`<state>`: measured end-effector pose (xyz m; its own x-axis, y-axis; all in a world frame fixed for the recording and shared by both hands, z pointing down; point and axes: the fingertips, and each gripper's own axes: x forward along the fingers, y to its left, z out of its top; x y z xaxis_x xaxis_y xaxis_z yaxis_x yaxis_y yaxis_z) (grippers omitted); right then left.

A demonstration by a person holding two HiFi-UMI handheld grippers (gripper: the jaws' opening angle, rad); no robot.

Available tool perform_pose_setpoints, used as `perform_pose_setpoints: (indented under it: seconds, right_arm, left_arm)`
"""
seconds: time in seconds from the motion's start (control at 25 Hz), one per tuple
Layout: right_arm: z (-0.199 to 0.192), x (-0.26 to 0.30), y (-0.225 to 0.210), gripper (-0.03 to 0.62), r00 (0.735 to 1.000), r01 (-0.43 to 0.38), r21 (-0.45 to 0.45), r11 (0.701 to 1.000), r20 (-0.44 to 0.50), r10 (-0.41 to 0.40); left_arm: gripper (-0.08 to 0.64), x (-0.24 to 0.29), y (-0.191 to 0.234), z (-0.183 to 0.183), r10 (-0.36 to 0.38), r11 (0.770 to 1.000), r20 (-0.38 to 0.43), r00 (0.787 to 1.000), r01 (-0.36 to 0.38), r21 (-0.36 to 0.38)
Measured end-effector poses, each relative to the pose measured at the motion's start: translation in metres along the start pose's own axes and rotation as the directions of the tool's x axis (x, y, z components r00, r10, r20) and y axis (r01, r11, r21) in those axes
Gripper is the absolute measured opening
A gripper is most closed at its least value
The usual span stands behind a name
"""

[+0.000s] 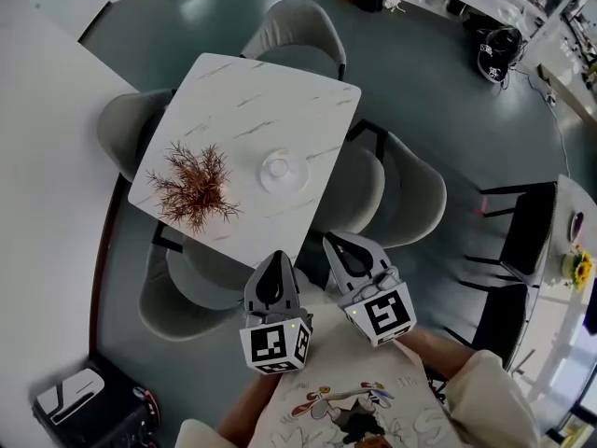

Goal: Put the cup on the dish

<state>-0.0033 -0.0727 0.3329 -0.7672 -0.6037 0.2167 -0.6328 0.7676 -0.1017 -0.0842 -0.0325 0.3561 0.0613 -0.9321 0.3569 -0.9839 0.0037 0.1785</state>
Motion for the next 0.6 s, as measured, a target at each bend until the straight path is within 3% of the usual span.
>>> perform_pose_setpoints:
  seconds: [0.24,0.4,0.6]
  right_arm:
    - [-0.019,0.012,0.017,0.006,0.997,0.001,-0.010,1.000,-0.078,-0.002]
    - [-0.015,0.011,0.049,0.006,0.997,0.018,-0.023,1.000,-0.079,-0.020]
    - [-0.028,0.013,0.093,0.006,0.990,0.050,0.047,0.998,-0.135,-0.043]
  left_arm:
    - [0.005,-0.020,0.016,-0.006,-0.025,1.000,-0.033,0.999,0.025,0.005]
    - [0.005,-0.042,0.033,-0.004,-0.053,0.998,-0.044,0.998,0.054,0.026]
    - [0.005,-0.062,0.053,-0.017,-0.129,0.991,-0.081,0.988,0.131,0.017]
